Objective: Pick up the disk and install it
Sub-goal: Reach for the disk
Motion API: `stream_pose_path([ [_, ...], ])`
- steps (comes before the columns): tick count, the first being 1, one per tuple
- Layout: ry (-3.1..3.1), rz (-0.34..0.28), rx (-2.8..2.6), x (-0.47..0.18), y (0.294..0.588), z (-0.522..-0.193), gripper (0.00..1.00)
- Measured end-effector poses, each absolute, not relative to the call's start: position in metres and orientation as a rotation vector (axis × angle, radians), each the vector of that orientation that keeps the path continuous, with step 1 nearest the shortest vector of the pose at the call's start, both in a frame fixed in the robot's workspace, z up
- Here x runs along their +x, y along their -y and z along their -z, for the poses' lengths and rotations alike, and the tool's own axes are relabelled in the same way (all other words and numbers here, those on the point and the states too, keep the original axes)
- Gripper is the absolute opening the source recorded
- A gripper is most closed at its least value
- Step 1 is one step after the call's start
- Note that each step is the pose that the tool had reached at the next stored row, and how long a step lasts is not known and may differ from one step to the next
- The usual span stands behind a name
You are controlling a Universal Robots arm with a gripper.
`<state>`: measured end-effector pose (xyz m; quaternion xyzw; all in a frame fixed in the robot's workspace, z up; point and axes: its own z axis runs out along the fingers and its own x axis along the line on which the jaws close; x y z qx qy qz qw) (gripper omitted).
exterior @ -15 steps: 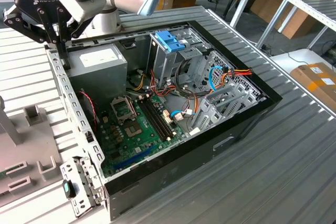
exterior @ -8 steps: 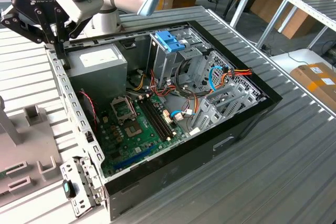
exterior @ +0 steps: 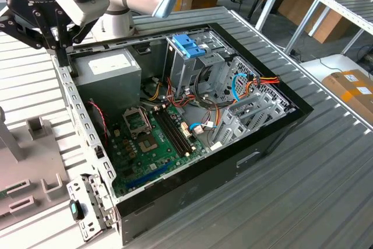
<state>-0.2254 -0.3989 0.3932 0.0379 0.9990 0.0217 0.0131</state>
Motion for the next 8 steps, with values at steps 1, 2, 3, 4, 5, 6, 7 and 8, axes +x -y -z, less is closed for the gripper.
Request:
stream_pose_path([
  [1,-3.112,-0.068,0.118,-0.2261,0.3989,-0.3932,0.10],
  [2,-3.112,-0.068,0.118,-0.2271,0.3989,-0.3932,0.10],
  [3,-3.112,-0.068,0.118,-0.2284,0.3989,-0.3933,0.10],
  [4,-3.112,-0.068,0.118,-0.2290,0.3989,-0.3933,0.10],
  [5,-3.112,-0.068,0.118,-0.2300,0.3989,-0.3933,0.10],
  [6,-3.113,-0.068,0.118,-0.2305,0.3989,-0.3933,0.10],
  [7,-3.112,-0.068,0.118,-0.2309,0.3989,-0.3932,0.10],
  [8,-3.112,-0.068,0.118,-0.2314,0.3989,-0.3933,0.10],
])
